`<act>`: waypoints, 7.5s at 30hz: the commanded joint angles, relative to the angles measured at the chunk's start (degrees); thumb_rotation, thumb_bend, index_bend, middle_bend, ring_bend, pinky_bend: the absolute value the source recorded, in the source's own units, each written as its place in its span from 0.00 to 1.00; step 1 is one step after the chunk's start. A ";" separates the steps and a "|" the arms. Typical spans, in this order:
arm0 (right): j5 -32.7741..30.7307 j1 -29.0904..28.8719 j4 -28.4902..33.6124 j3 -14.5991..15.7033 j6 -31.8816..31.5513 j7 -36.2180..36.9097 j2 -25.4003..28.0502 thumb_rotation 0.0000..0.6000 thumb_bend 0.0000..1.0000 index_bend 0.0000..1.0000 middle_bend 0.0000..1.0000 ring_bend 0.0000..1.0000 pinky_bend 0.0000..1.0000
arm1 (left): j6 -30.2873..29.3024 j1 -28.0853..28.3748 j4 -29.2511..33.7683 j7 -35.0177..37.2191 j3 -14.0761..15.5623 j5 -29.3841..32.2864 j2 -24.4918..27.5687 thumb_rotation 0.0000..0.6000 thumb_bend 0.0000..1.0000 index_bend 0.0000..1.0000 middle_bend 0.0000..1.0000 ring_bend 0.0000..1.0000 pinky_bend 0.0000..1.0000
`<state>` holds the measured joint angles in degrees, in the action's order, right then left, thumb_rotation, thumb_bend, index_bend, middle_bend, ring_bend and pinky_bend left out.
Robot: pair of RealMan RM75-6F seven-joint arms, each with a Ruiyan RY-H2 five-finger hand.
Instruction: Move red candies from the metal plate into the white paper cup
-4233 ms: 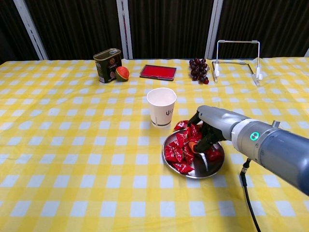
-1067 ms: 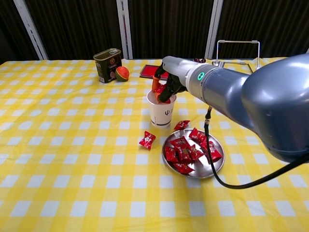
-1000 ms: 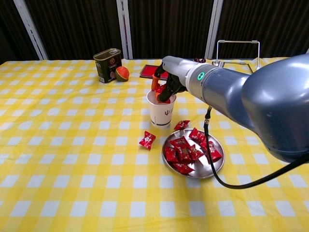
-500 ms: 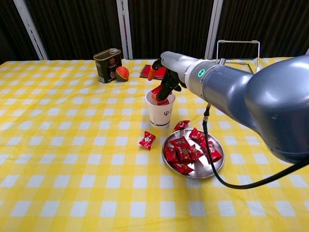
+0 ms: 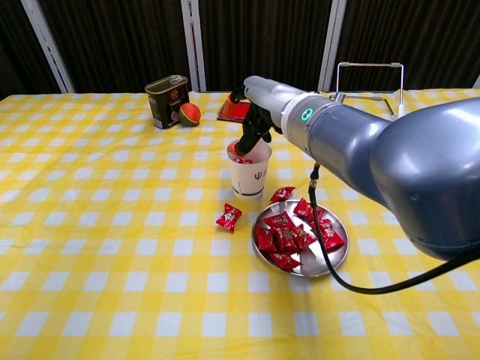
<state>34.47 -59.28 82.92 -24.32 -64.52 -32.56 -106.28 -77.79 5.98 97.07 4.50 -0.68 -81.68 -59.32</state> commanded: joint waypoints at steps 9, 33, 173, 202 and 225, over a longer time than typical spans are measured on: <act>3.63 4.60 14.93 4.88 -5.26 -3.56 6.93 1.00 0.37 0.27 0.73 0.77 0.99 | -0.11 -0.05 0.06 -0.28 0.02 -0.03 -0.04 1.00 0.02 0.00 0.00 0.00 0.00; 12.90 10.81 22.46 19.04 -7.09 -9.63 7.24 1.00 0.33 0.28 0.87 0.92 1.00 | -2.24 -0.83 -0.40 -1.81 0.14 -1.21 -0.82 1.00 0.02 0.00 0.00 0.00 0.00; 3.39 15.32 21.75 7.36 -12.11 -11.79 13.00 1.00 0.38 0.35 0.87 0.92 1.00 | -2.47 -1.03 -0.04 -3.03 0.49 -1.56 -1.05 1.00 0.02 0.00 0.00 0.00 0.00; 4.09 11.59 17.06 7.28 -4.28 -8.51 10.63 1.00 0.37 0.08 0.87 0.92 1.00 | -1.42 -0.72 0.10 -2.91 0.38 -0.81 -0.90 1.00 0.03 0.00 0.00 0.00 0.00; -2.02 4.58 5.58 3.99 2.15 -7.58 4.35 1.00 0.37 0.15 0.87 0.92 1.00 | 0.76 -0.05 0.78 -2.58 0.44 0.47 -0.15 1.00 0.03 0.00 0.00 0.00 0.00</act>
<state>32.56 -54.50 88.77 -20.22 -62.54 -40.32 -101.69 -77.03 5.93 97.85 1.92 -0.24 -81.21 -59.48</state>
